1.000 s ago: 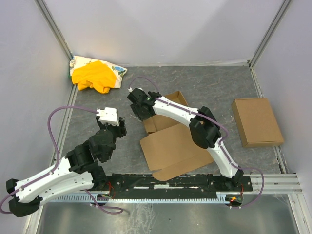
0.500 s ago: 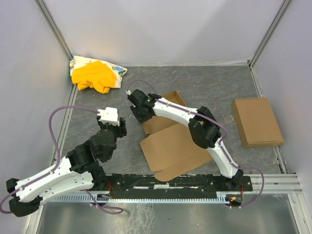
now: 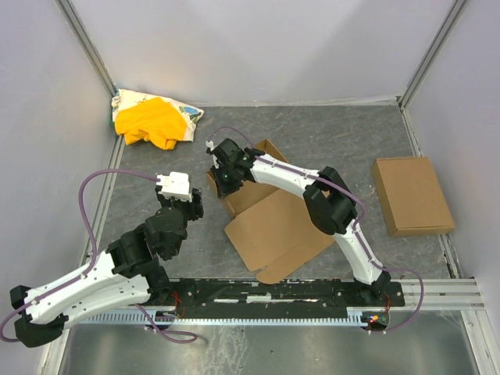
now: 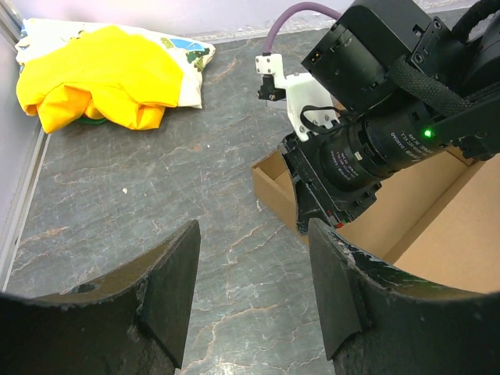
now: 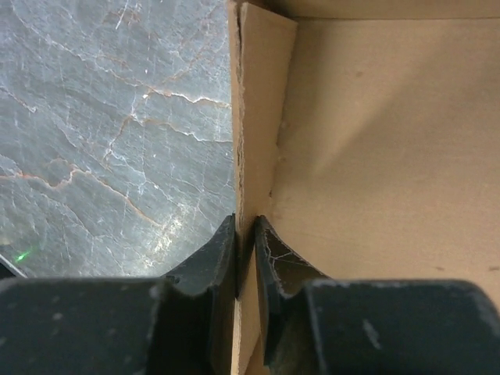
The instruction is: Fold the paper box
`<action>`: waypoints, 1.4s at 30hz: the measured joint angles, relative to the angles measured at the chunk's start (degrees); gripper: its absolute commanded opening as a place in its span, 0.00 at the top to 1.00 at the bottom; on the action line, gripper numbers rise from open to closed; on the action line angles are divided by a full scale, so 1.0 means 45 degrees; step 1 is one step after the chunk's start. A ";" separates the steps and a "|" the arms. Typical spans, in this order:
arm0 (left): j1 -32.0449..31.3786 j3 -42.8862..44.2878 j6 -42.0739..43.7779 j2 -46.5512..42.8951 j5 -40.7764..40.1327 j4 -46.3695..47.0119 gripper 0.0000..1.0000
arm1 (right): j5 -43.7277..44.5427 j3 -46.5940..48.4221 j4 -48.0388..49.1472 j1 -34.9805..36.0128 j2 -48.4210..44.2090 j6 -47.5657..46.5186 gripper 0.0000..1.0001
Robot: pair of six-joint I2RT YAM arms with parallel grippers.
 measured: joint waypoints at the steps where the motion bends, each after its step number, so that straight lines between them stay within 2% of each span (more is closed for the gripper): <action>1: 0.0000 0.0000 0.0000 0.0000 -0.0005 0.0000 0.36 | -0.0092 -0.0005 0.0010 -0.0024 0.0000 -0.0073 0.67; 2: 0.0000 0.0000 0.0000 0.0000 0.0000 0.0000 0.36 | -0.0160 -0.0005 -0.0019 -0.0029 0.0000 -0.0175 0.62; 6: 0.0000 0.0000 0.0000 0.0019 -0.0005 0.0000 0.36 | 0.0063 -0.0005 -0.0777 0.0015 -0.0010 -0.0840 0.57; 15: 0.0000 -0.0005 0.0000 0.0024 -0.0005 0.0005 0.36 | 0.1263 -0.1962 -0.2001 0.0340 -0.1399 -0.2059 0.55; 17: 0.0000 -0.0005 0.0000 0.0029 -0.0005 0.0005 0.36 | 0.1457 -0.2147 -0.2147 0.0452 -0.1598 -0.2166 0.61; 20: 0.0000 -0.0005 0.0000 0.0097 -0.0005 0.0005 0.36 | 0.1583 -0.2463 -0.2225 0.0578 -0.1846 -0.2472 0.83; 22: 0.0000 -0.0005 0.0000 0.0165 -0.0005 0.0005 0.36 | 0.1622 -0.2671 -0.2225 0.0636 -0.1923 -0.2880 0.92; 28: 0.0000 -0.0010 0.0000 0.0204 -0.0010 0.0005 0.36 | 0.1384 -0.4046 -0.1627 0.0738 -0.2807 -0.5066 0.98; 34: 0.0000 -0.0019 0.0000 0.0063 -0.0083 0.0005 0.37 | 0.0529 -0.7961 0.0879 0.0743 -0.5459 -0.8451 0.98; 37: 0.0000 -0.0039 0.0000 -0.0155 -0.0189 0.0015 0.37 | -0.0471 -1.0676 0.2895 0.0743 -0.7407 -1.0773 0.98; 40: 0.0000 -0.0083 0.0000 -0.0398 -0.0228 0.0029 0.37 | -0.1243 -1.2439 0.3949 0.0743 -0.8743 -1.2993 0.98; 41: 0.0000 -0.0087 0.0000 -0.0437 -0.0233 0.0034 0.37 | -0.1360 -1.2638 0.4051 0.0743 -0.8888 -1.3483 0.95; 42: 0.0000 -0.0087 0.0000 -0.0442 -0.0233 0.0053 0.37 | -0.1457 -1.2730 0.4075 0.0767 -0.8947 -1.4037 0.76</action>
